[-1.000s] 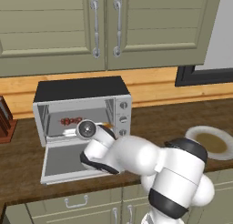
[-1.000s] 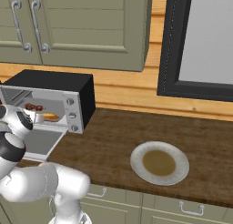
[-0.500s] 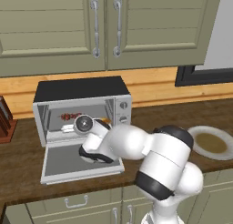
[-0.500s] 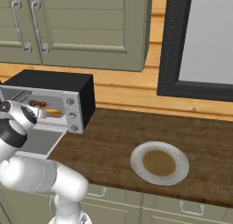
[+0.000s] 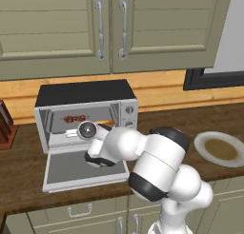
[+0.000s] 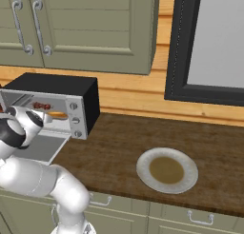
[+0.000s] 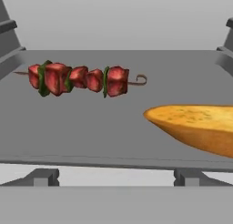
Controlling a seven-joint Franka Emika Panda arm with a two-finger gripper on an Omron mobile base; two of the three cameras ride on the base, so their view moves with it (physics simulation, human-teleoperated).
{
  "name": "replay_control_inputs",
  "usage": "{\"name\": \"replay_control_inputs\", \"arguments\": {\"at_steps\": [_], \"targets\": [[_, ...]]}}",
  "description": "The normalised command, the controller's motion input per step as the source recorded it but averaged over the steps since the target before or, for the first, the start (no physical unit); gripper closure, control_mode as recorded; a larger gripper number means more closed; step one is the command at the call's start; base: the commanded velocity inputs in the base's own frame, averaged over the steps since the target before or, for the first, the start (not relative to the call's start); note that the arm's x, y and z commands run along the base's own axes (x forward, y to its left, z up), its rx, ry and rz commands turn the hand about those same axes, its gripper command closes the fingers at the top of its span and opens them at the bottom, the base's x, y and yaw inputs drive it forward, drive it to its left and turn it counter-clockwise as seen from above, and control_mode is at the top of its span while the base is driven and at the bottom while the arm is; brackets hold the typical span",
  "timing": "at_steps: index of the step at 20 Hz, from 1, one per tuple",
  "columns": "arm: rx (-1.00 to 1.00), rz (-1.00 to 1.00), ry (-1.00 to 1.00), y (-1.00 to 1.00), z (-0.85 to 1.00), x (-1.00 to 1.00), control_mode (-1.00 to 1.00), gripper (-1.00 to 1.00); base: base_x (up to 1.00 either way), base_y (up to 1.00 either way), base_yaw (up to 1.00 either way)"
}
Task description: Pick up the kebab skewer and baguette bread, and place them inside the toaster oven. Close the toaster oven door and start by setting the timer.
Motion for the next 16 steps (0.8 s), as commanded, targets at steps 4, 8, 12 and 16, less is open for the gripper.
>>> {"name": "replay_control_inputs", "arguments": {"at_steps": [4,8,12,16], "targets": [[0.00,0.00,0.00,0.00,0.00,0.21,-1.00,-1.00,0.00,0.00,0.00],[0.01,0.00,0.00,0.00,0.00,0.23,-1.00,-1.00,0.00,0.00,0.00],[0.01,0.00,0.00,0.02,0.00,0.25,-1.00,-1.00,0.00,0.00,0.00],[0.00,0.00,0.00,0.03,0.00,0.26,-1.00,-1.00,0.00,0.00,0.00]]}}
